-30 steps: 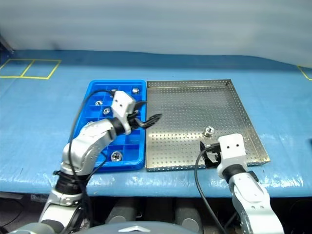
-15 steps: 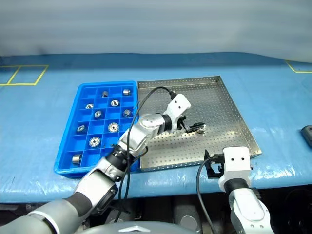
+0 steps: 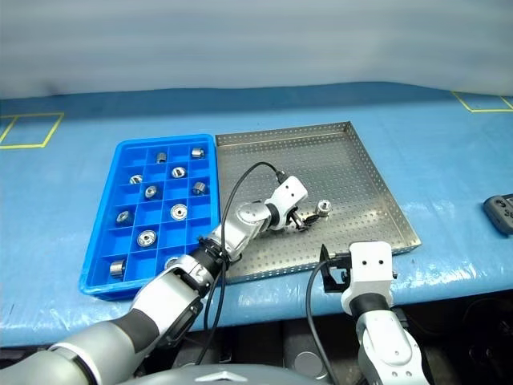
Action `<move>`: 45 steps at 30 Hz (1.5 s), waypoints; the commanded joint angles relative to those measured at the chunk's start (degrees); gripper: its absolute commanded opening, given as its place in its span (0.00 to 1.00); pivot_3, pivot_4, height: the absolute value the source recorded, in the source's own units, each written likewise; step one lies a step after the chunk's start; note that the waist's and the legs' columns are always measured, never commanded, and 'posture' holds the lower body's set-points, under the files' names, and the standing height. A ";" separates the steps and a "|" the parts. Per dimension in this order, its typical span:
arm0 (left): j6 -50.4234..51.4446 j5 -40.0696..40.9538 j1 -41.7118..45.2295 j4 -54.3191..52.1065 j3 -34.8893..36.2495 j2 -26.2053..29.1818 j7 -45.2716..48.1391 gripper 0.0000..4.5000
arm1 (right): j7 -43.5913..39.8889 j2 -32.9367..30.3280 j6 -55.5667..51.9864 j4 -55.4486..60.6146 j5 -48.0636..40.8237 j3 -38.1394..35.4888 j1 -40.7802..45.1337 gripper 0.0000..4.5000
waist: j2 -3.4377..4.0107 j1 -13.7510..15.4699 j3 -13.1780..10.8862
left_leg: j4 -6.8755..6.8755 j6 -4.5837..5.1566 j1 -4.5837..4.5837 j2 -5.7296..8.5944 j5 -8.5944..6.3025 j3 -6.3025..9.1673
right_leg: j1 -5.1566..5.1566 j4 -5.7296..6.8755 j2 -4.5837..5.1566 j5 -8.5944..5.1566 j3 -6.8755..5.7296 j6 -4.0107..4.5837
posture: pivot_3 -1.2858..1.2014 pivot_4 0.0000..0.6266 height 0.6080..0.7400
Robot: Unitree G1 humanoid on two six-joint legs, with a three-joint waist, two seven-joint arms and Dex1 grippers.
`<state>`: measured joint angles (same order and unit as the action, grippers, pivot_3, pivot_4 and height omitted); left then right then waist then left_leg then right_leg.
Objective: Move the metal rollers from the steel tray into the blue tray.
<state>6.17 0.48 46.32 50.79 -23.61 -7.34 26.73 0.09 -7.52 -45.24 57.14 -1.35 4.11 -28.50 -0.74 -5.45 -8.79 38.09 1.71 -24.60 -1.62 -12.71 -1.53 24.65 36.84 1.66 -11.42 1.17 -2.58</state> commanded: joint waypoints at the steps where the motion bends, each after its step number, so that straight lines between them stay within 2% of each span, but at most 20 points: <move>1: 4.52 1.65 -0.20 -11.85 -1.17 -5.40 5.56 1.00 | 0.53 0.36 1.22 2.62 0.48 0.32 -0.38 1.00 | 0.01 -0.03 -0.01 | -0.01 0.00 -0.01 -0.01 0.00 0.00 | 0.01 0.00 0.01 0.00 0.00 0.00 | 0.41 0.24 1.00; 5: 19.34 4.46 -7.57 -37.25 -2.35 4.63 11.92 1.00 | 0.64 0.72 1.37 2.84 0.49 0.34 -1.30 1.00 | 0.06 -1.07 0.03 | -0.14 0.03 -0.02 -0.04 -0.02 -0.08 | 0.06 -0.01 0.09 -0.04 0.08 0.01 | 0.41 0.24 1.00; 9: 32.65 7.53 -12.33 -57.48 -0.34 13.14 14.38 1.00 | 0.58 1.21 1.48 2.72 0.27 0.42 -1.68 1.00 | 0.18 -3.18 0.08 | -0.23 0.00 0.16 -0.21 -0.04 -0.16 | 0.09 0.14 -0.06 -0.10 0.18 0.12 | 0.42 0.24 1.00; 11: 38.04 9.93 -12.78 -63.79 1.58 15.40 14.27 1.00 | 0.40 1.36 1.43 2.44 0.08 0.53 -1.57 1.00 | 0.18 -3.26 0.08 | -0.18 -0.04 0.25 -0.34 -0.01 -0.14 | 0.05 0.26 -0.19 -0.12 0.16 0.18 | 0.43 0.24 1.00; 13: 40.88 11.48 -11.74 -66.15 3.88 14.79 12.49 1.00 | -0.14 1.19 1.11 1.88 -0.23 0.66 -0.85 1.00 | 0.17 -2.82 0.08 | -0.07 -0.09 0.29 -0.33 0.02 -0.09 | -0.02 0.33 -0.14 -0.12 0.07 0.18 | 0.44 0.24 1.00; 16: 41.72 12.90 -10.09 -64.80 7.01 10.51 8.53 1.00 | -1.01 0.69 0.52 0.99 -0.63 0.53 0.68 1.00 | 0.12 -1.89 0.08 | 0.04 -0.09 0.35 -0.23 0.03 -0.08 | -0.13 0.22 0.02 -0.08 0.03 0.11 | 0.45 0.24 1.00; 20: 36.18 11.51 -5.53 -56.44 6.60 4.97 5.35 1.00 | -2.08 -0.13 -0.83 0.16 -0.95 0.59 3.53 1.00 | 0.11 -0.88 0.08 | 0.03 0.04 0.18 0.03 0.05 -0.11 | -0.11 0.05 0.17 0.03 0.08 -0.09 | 0.45 0.24 1.00; 25: 31.75 11.19 -1.99 -47.97 6.38 0.72 4.23 1.00 | -1.98 -0.40 -1.72 0.49 -1.06 0.61 3.99 1.00 | 0.11 -0.25 0.08 | -0.11 0.09 0.09 0.14 0.03 -0.10 | -0.02 -0.02 0.04 0.02 0.13 -0.08 | 0.44 0.24 1.00; 34: 17.66 5.70 -0.43 -29.62 -0.47 -1.93 7.37 1.00 | -0.25 0.65 -0.80 1.53 -0.53 1.19 1.31 1.00 | 0.12 -0.94 0.09 | -0.06 0.08 0.09 0.08 0.03 -0.12 | -0.01 0.00 -0.03 0.00 0.16 -0.04 | 0.42 0.24 1.00; 41: 3.55 4.12 0.06 -16.43 0.24 -4.85 6.82 1.00 | 0.53 0.97 -0.25 1.59 -0.37 1.58 0.67 1.00 | 0.11 -1.89 0.09 | -0.09 0.08 0.08 0.02 0.02 -0.13 | 0.02 0.00 0.00 0.00 0.18 -0.05 | 0.42 0.24 1.00; 45: -1.09 4.23 1.96 -9.59 1.70 -6.95 5.38 1.00 | 0.73 1.00 -0.10 1.33 -0.32 1.97 0.74 1.00 | 0.11 -2.25 0.08 | -0.08 0.08 0.07 0.02 0.02 -0.13 | 0.01 0.00 0.00 0.01 0.17 -0.05 | 0.41 0.24 1.00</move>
<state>8.28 4.87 44.75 39.70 -23.12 -7.21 32.77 0.46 -6.67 -46.57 56.57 -2.10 5.82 -27.95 -0.63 -7.70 -8.70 38.00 1.79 -24.53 -1.60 -12.69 -1.67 24.66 36.84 1.68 -11.41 1.35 -2.64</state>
